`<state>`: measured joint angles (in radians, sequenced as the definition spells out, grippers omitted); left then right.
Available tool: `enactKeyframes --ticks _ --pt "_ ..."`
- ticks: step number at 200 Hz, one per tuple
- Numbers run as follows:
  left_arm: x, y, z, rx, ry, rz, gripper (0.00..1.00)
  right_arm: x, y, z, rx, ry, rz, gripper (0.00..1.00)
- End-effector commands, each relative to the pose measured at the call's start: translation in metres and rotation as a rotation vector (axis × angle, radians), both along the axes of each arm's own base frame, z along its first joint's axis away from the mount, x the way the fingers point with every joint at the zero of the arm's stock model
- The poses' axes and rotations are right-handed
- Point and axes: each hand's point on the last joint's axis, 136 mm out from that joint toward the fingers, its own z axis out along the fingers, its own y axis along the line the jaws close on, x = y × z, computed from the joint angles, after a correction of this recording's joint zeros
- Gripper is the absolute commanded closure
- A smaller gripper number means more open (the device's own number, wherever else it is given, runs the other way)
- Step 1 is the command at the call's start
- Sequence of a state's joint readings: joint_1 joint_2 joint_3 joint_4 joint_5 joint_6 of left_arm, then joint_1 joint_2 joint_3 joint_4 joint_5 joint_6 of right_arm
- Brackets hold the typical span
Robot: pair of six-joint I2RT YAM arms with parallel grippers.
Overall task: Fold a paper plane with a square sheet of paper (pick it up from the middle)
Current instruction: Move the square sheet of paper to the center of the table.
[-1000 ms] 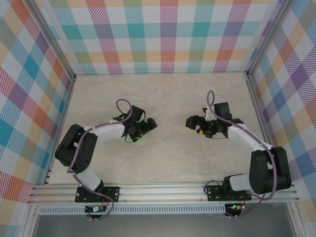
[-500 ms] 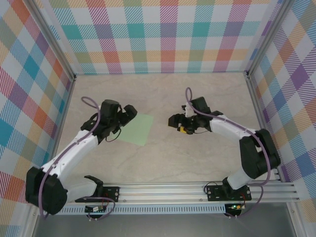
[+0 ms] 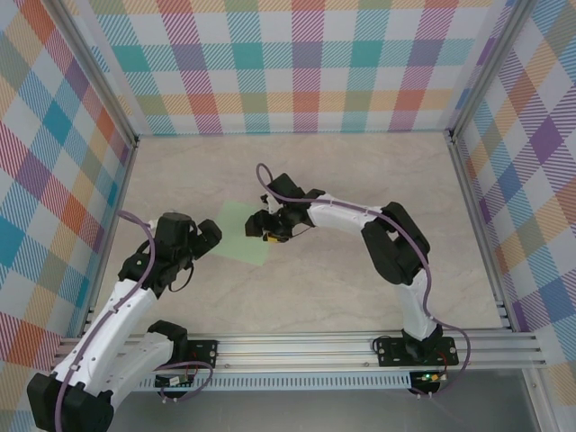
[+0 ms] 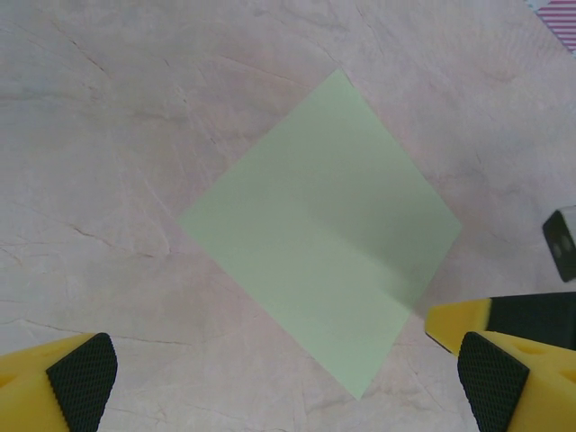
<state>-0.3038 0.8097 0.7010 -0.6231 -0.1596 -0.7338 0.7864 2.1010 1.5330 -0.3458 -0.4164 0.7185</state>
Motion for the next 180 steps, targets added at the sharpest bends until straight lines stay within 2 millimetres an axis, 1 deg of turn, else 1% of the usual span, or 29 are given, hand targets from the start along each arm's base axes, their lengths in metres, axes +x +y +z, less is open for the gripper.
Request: enactKeyframes --ticks 1,26,41,60,74,100,118,127,139,162,180 --pt "-0.007 0.011 -0.006 0.045 0.011 0.016 0.0 -0.005 -0.002 -0.018 -0.058 0.065 0.017 0.37" --pt "-0.008 0.011 -0.007 0.042 0.008 0.011 0.0 -0.009 -0.008 -0.038 -0.13 0.093 0.05 0.38" --pt "-0.007 0.008 -0.008 0.031 0.009 0.001 0.0 -0.012 -0.019 -0.051 -0.197 0.094 0.06 0.38" --pt "-0.007 0.006 -0.011 0.026 0.012 -0.007 0.0 -0.017 -0.039 -0.061 -0.28 0.08 0.072 0.38" --pt "-0.007 0.004 -0.012 0.019 0.011 -0.017 0.0 -0.019 -0.053 -0.063 -0.316 0.064 0.086 0.39" --pt "-0.005 -0.004 -0.012 -0.008 0.007 -0.051 0.0 -0.02 -0.086 -0.064 -0.381 0.025 0.102 0.4" --pt "-0.005 -0.01 -0.012 -0.025 0.006 -0.081 0.0 -0.012 -0.111 -0.061 -0.409 0.002 0.093 0.4" --pt "-0.004 -0.013 -0.012 -0.033 0.005 -0.095 0.0 -0.009 -0.116 -0.055 -0.4 -0.013 0.099 0.4" --pt "-0.003 -0.017 -0.012 -0.044 0.002 -0.115 0.0 -0.006 -0.115 -0.042 -0.38 -0.048 0.117 0.4" --pt "-0.001 -0.022 -0.012 -0.058 0.005 -0.139 0.0 -0.002 -0.096 -0.013 -0.275 -0.082 0.104 0.38" --pt "-0.001 -0.02 -0.014 -0.047 0.013 -0.13 0.0 0.001 -0.077 -0.004 -0.197 -0.066 0.063 0.37"
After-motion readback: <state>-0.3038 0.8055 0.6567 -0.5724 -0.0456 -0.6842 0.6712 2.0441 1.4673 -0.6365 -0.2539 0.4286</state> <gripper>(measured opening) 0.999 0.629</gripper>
